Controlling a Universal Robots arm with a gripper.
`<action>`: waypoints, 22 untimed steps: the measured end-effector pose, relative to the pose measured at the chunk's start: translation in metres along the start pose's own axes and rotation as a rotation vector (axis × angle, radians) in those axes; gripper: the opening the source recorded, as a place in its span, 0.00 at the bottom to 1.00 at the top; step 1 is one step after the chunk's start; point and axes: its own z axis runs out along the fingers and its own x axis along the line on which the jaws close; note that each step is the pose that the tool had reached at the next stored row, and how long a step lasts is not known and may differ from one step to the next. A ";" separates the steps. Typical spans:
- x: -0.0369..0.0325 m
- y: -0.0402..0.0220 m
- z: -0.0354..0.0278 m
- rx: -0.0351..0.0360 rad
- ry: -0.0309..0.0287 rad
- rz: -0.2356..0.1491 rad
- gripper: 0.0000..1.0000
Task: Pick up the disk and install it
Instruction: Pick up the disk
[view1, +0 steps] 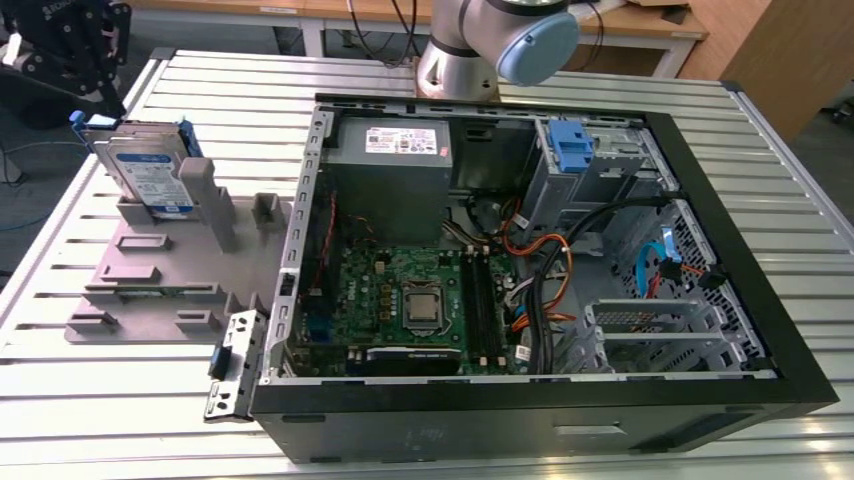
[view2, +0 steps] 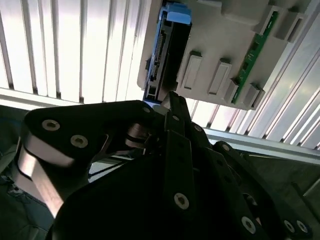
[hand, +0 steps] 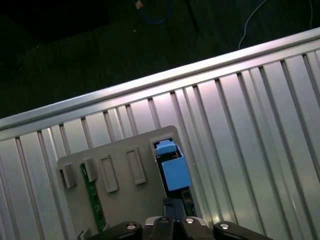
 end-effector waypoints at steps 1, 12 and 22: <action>0.0000 0.0000 0.0000 0.0001 0.0006 -0.017 0.11; -0.0002 -0.0005 0.0005 0.0005 0.0044 -0.128 0.11; -0.0029 -0.0083 0.0049 0.0016 0.0052 -0.156 0.11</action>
